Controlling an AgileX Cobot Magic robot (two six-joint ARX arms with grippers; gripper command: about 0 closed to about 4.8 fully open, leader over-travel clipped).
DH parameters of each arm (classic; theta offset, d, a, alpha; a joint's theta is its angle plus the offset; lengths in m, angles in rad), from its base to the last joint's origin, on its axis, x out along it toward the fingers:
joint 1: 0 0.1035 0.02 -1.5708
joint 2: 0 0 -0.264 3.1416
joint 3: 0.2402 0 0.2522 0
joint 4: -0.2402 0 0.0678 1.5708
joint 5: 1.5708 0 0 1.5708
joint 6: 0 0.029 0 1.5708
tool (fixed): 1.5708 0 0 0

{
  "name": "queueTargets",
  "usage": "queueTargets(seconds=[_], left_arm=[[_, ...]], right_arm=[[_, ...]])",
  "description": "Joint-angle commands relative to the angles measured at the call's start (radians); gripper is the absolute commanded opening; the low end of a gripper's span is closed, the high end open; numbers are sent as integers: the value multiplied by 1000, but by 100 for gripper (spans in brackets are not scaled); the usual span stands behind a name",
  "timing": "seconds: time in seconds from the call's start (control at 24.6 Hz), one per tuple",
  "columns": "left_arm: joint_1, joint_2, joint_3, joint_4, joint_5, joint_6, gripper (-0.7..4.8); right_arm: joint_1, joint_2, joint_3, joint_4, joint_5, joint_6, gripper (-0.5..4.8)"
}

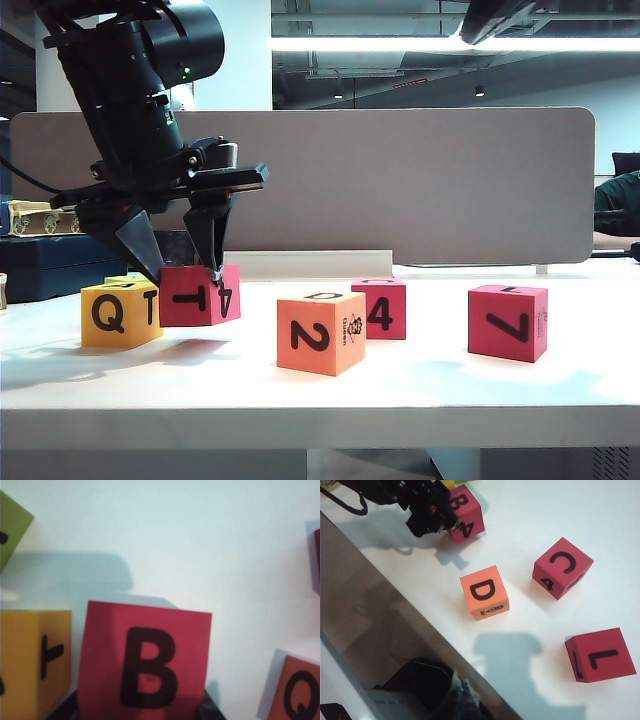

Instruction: Select the appropriate blocks from the scattered letter blocks on the table and arrange them in a row to spell out "ABCD".

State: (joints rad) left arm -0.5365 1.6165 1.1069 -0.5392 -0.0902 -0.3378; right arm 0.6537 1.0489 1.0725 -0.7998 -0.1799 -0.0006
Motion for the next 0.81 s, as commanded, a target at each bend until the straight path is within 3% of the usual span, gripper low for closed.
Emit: queueTargets(seconds=[0.04,0.81], left_arm=[[0,-4,1,2,-5,-11,236],[0,0,1,18,-29,-11,247]], right_arm=[[1,-3,6,10,-2,0,-2],[1,-3,6,-6,-2,0,-2]])
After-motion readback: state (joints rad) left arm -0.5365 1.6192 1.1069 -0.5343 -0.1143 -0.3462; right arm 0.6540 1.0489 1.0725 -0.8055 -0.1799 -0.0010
